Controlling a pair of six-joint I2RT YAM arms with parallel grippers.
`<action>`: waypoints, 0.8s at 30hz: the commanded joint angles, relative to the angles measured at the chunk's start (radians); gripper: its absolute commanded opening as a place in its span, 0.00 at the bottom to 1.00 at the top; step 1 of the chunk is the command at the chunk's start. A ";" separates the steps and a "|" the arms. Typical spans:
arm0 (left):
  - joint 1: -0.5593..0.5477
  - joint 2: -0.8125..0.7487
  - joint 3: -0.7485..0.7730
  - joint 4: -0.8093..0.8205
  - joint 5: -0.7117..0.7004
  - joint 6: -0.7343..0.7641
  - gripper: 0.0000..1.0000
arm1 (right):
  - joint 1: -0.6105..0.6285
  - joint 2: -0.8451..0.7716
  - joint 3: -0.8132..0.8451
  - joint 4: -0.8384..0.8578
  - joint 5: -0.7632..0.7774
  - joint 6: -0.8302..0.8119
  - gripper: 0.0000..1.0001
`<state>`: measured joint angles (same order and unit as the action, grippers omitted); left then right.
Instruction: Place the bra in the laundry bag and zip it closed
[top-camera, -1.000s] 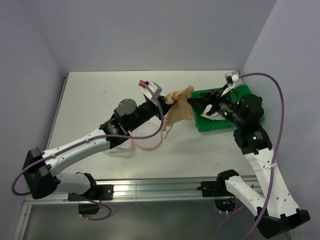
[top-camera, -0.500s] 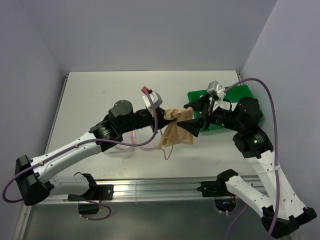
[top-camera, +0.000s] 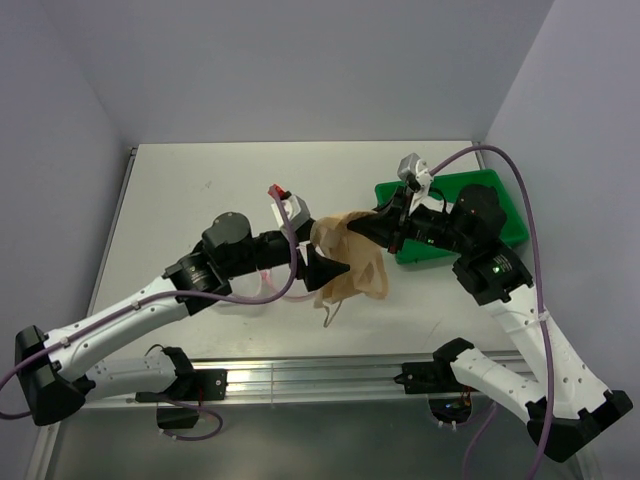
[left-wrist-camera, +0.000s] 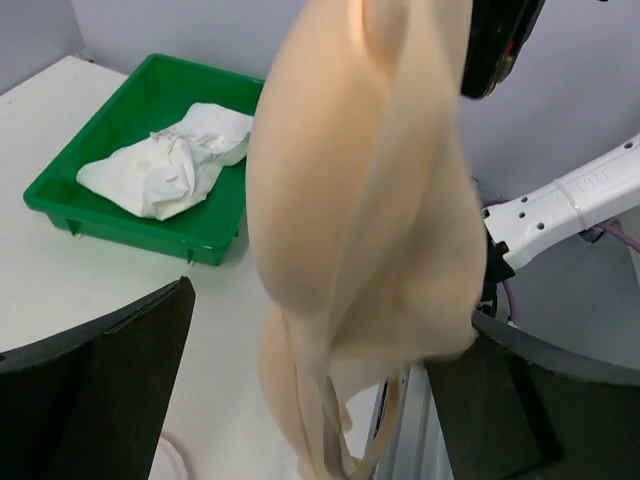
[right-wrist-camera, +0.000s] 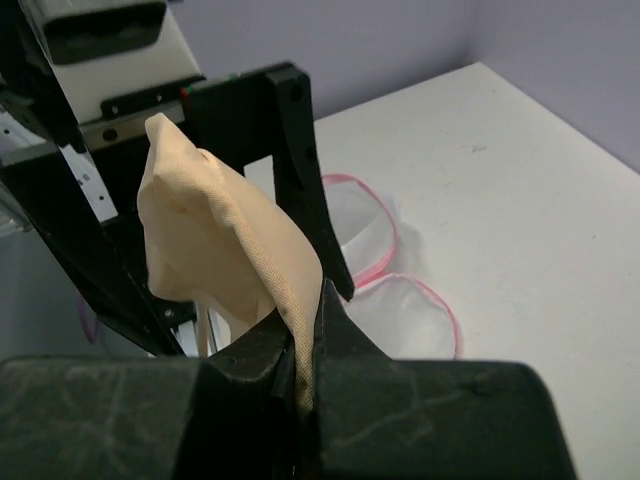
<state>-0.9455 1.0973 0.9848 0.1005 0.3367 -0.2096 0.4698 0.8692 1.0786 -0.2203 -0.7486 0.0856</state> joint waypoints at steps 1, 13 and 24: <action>0.002 -0.083 -0.072 0.047 -0.073 -0.045 0.99 | 0.007 -0.007 0.046 0.114 0.058 0.040 0.00; 0.002 -0.110 -0.172 0.128 -0.088 -0.105 0.99 | 0.007 0.014 0.078 0.145 0.032 0.088 0.00; 0.025 -0.074 -0.172 0.218 -0.180 -0.161 0.00 | 0.018 -0.039 0.017 0.087 0.037 -0.023 0.00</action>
<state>-0.9421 1.0313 0.7845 0.2314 0.1940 -0.3412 0.4740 0.8673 1.1198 -0.1429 -0.7078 0.1211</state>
